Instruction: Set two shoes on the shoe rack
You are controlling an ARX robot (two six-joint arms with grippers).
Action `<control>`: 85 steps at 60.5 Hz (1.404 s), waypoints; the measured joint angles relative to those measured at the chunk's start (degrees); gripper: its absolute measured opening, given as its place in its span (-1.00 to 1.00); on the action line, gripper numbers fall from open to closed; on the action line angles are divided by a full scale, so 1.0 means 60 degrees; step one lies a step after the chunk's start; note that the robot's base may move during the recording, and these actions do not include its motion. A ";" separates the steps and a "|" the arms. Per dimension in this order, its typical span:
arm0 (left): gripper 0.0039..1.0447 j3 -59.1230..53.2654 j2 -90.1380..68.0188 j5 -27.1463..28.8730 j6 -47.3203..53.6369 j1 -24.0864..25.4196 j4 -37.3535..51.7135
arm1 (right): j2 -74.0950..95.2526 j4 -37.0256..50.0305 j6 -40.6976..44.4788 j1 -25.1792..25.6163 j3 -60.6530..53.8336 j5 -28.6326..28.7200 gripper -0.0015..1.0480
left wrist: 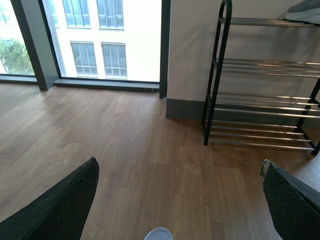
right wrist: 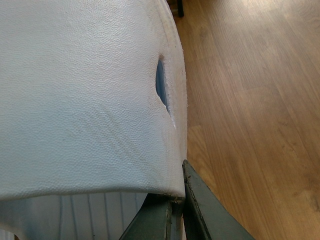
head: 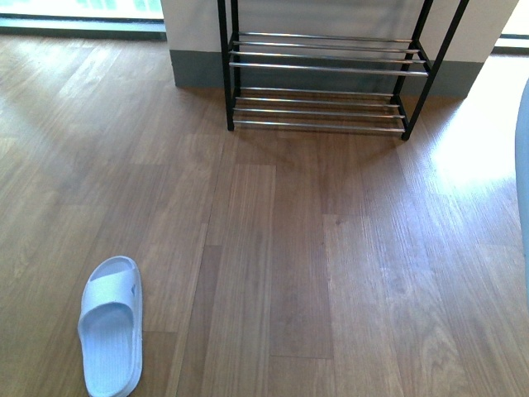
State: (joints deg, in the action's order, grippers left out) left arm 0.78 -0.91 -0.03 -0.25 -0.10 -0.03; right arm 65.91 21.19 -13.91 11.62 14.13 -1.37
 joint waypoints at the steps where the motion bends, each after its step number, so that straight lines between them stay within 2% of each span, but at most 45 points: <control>1: 0.83 0.0000 0.0000 0.0000 0.0000 0.0000 0.0000 | 0.0000 0.0000 0.0000 0.0000 0.0000 0.0000 -0.97; 38: 0.83 0.0000 0.0000 0.0000 0.0000 0.0000 0.0000 | 0.0000 0.0000 0.0000 0.0000 0.0000 -0.0004 -0.97; 40: 0.83 0.0069 -0.0138 0.0492 -0.0175 -0.0117 -0.0240 | 0.0000 0.0000 0.0000 0.0000 0.0000 -0.0004 -0.97; 44: 0.83 0.0514 -0.1042 0.2044 -0.1024 -0.0477 -0.1355 | 0.0000 0.0000 0.0000 0.0000 0.0000 0.0000 -0.97; 46: 0.83 0.0597 -0.1770 0.2437 -0.1333 -0.0342 -0.1355 | 0.0000 0.0000 0.0000 0.0004 0.0000 -0.0011 -0.97; 48: 0.83 0.0601 -0.2280 0.2422 -0.1519 -0.0197 -0.1202 | 0.0000 0.0000 0.0000 0.0000 0.0000 -0.0007 -0.97; 56: 0.83 0.0594 -0.5737 0.1279 -0.1763 0.0630 0.1162 | 0.0000 0.0000 0.0000 0.0000 0.0000 0.0018 -0.97; 60: 0.83 0.0605 -0.8448 0.0849 -0.1690 0.0903 0.3330 | 0.0000 0.0000 0.0000 0.0000 0.0000 0.0018 -0.97; 68: 0.83 0.1402 -1.4014 0.0532 -0.1253 0.0780 0.6954 | 0.0000 0.0000 0.0000 0.0000 0.0000 0.0025 -0.97; 77: 0.83 0.2412 -1.7391 0.0470 -0.1016 0.0430 0.8255 | 0.0000 0.0000 -0.0004 -0.0004 0.0000 0.0018 -0.97; 85: 0.83 0.3286 -1.9646 0.0317 -0.0831 0.0131 0.8619 | 0.0000 0.0000 0.0000 -0.0004 0.0000 0.0022 -0.97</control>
State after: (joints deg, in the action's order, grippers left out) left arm 20.49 -118.78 1.87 -5.23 0.69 51.68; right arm 65.91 21.19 -13.91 11.60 14.13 -1.23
